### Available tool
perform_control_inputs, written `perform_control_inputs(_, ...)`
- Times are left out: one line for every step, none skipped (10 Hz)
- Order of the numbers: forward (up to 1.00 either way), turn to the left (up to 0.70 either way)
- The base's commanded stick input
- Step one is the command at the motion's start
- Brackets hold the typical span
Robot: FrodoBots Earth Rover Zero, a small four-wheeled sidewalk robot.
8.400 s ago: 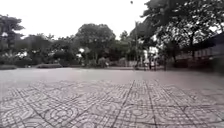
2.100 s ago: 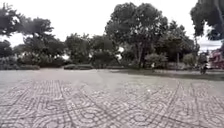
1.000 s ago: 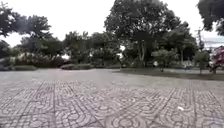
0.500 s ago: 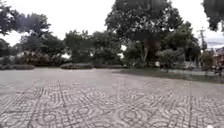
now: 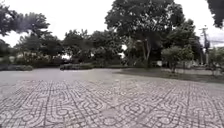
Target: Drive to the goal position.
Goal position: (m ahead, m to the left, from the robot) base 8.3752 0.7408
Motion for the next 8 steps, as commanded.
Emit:
perform_control_inputs(1.0,0.0)
perform_control_inputs(1.0,0.0)
perform_control_inputs(1.0,0.0)
perform_control_inputs(1.0,0.0)
perform_control_inputs(1.0,0.0)
perform_control_inputs(1.0,0.0)
perform_control_inputs(1.0,0.0)
perform_control_inputs(1.0,0.0)
